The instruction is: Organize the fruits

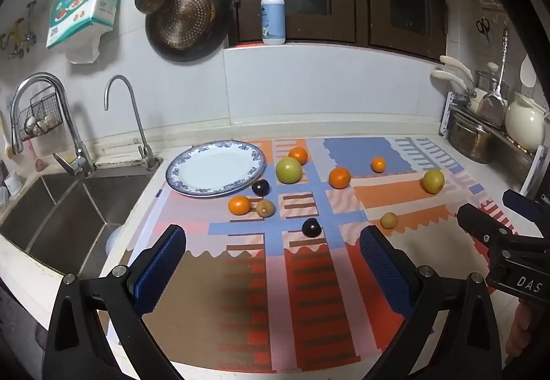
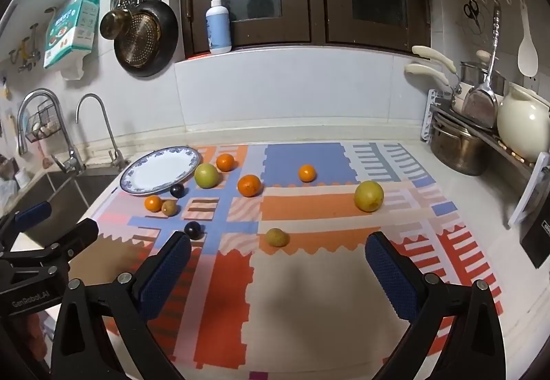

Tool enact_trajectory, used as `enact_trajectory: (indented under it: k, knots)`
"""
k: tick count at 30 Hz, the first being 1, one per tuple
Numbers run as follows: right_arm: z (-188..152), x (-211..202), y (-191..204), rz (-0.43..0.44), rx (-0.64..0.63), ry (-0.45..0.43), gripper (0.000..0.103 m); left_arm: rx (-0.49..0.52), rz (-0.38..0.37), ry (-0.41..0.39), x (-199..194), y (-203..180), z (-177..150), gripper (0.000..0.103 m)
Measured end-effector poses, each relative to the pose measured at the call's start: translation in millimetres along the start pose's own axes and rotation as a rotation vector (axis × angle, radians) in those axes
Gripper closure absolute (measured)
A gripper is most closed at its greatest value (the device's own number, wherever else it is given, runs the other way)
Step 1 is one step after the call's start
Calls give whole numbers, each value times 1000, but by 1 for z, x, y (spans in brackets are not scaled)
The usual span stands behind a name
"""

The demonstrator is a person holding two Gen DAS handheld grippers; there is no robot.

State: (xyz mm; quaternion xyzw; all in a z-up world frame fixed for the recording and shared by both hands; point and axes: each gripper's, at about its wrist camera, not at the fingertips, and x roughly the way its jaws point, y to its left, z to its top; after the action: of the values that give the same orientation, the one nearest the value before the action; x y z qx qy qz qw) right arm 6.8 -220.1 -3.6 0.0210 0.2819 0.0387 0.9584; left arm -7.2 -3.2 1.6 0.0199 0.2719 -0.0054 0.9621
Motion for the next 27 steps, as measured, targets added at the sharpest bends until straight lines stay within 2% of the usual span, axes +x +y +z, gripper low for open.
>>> enact_trajectory:
  k: [27]
  knots:
    - [2, -4, 3, 19, -2, -23, 1, 3, -2, -8, -1, 3, 6, 0]
